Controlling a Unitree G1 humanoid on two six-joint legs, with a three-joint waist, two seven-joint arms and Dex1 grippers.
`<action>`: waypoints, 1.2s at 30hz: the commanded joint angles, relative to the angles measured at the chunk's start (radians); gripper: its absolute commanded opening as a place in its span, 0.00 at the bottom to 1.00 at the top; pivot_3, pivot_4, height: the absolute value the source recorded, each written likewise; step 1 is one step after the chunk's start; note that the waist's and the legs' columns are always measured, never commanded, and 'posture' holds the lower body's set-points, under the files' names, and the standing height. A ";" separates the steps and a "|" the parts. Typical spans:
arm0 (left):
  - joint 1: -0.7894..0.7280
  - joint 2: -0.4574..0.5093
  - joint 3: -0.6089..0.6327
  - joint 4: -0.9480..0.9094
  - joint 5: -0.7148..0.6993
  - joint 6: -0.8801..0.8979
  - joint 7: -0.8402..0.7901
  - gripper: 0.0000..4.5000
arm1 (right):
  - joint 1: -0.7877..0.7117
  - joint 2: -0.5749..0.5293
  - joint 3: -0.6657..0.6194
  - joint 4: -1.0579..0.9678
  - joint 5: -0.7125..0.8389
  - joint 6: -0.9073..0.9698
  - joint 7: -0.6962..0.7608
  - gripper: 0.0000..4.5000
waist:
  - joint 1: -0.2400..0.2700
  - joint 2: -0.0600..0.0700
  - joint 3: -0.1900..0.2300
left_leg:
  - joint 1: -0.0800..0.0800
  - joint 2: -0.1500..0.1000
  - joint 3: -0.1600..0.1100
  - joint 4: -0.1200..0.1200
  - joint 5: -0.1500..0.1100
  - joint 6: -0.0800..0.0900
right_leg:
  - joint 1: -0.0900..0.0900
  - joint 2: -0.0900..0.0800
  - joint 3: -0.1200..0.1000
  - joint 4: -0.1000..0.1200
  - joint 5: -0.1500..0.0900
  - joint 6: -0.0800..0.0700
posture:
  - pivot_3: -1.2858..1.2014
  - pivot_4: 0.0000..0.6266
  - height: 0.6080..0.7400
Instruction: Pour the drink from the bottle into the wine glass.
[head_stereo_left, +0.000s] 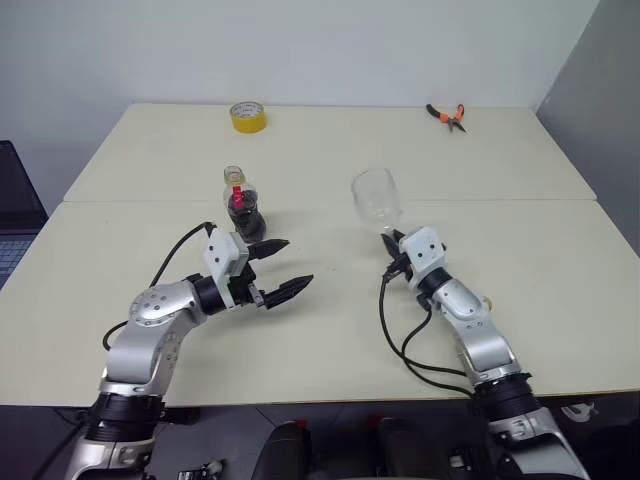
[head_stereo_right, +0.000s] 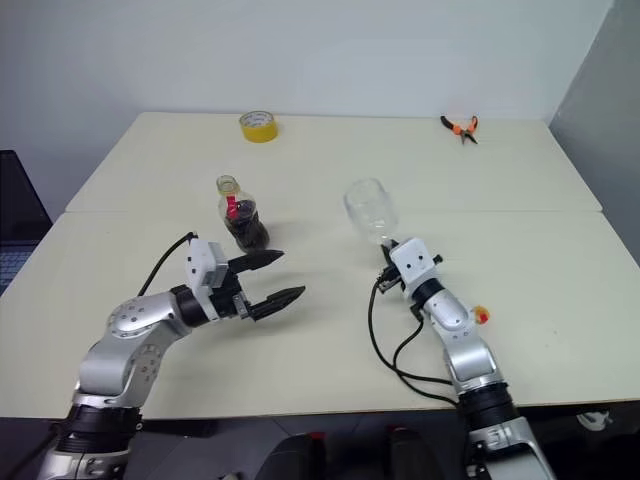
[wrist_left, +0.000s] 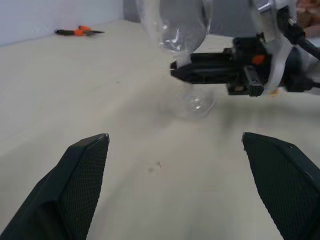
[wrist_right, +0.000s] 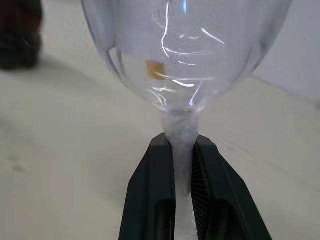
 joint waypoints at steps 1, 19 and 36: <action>0.030 0.050 0.038 -0.072 -0.055 0.040 -0.046 1.00 | -0.040 0.053 -0.020 0.064 0.079 -0.123 0.052 0.03 | -0.001 0.000 0.000 | 0.000 0.000 0.000 0.000 0.000 0.000 | 0.000 0.000 0.000 0.000 0.000 0.000 | 0.52 0.24 1.00; 0.037 0.059 0.061 -0.110 -0.079 0.063 -0.008 1.00 | -0.162 0.132 -0.013 0.399 0.097 -0.315 0.206 0.11 | 0.001 0.000 0.000 | 0.001 0.000 0.000 0.000 0.000 0.000 | 0.000 0.000 0.000 0.000 0.000 0.000 | 0.52 0.24 1.00; 0.000 0.050 0.120 -0.171 -0.116 0.072 0.055 1.00 | -0.154 0.121 -0.009 0.363 0.091 -0.275 0.223 0.99 | 0.001 0.000 0.000 | 0.001 0.000 0.000 0.000 0.000 0.000 | 0.000 0.000 0.000 0.000 0.000 0.000 | 0.52 0.24 1.00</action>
